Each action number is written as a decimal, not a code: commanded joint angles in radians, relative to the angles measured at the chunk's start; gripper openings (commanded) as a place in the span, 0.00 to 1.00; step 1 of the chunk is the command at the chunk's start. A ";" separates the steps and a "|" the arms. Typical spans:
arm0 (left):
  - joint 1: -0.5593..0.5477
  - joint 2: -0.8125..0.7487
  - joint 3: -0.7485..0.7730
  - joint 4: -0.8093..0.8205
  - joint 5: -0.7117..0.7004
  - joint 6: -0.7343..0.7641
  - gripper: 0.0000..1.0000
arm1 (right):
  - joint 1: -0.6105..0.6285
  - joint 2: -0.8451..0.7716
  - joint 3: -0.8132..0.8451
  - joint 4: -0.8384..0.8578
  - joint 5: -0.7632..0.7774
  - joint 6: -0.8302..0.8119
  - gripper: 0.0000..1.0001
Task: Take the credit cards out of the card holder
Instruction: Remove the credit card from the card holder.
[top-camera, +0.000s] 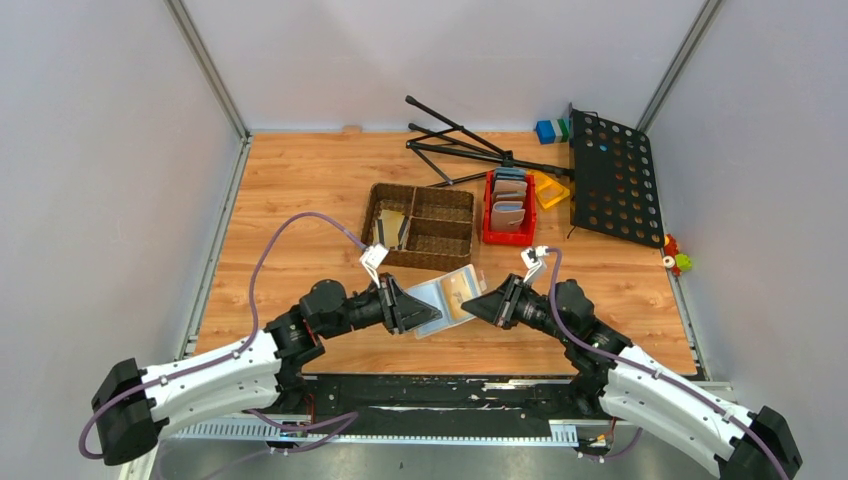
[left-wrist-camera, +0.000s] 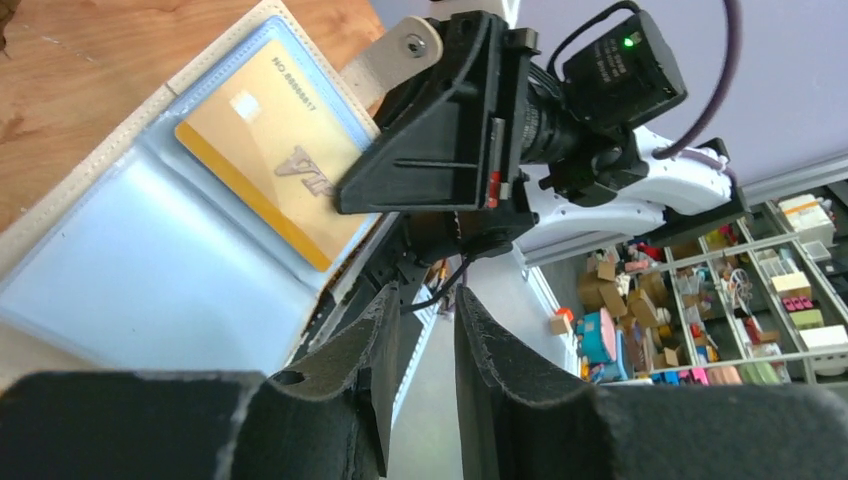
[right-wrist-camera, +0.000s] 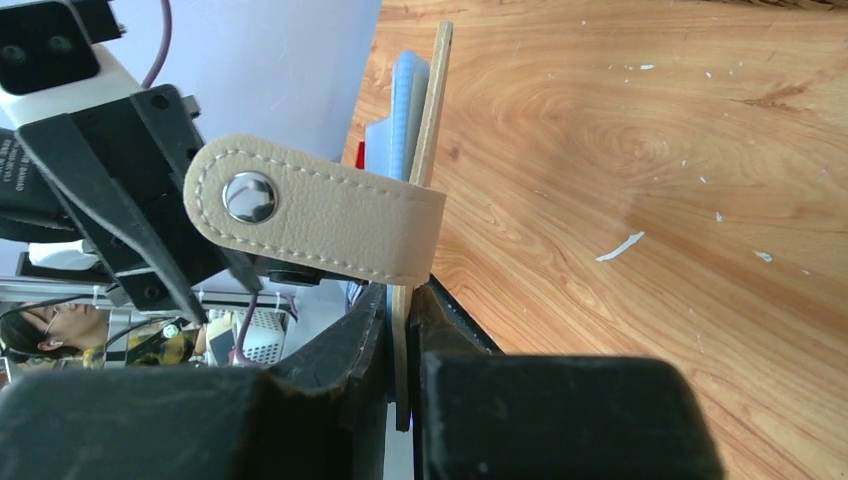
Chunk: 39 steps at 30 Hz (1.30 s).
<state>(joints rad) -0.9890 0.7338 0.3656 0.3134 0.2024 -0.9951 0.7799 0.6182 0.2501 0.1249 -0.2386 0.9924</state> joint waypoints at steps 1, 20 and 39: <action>-0.007 0.067 0.017 0.108 -0.012 0.015 0.35 | -0.001 -0.015 0.040 0.097 -0.037 0.021 0.00; 0.000 0.193 -0.100 0.429 -0.048 -0.181 0.39 | -0.001 -0.020 -0.023 0.306 -0.126 0.100 0.00; 0.039 0.268 -0.152 0.698 0.050 -0.260 0.22 | -0.002 0.044 -0.047 0.388 -0.184 0.124 0.01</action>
<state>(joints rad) -0.9489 1.0046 0.1986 0.9276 0.2352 -1.2526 0.7773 0.6563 0.2081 0.4339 -0.3805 1.1038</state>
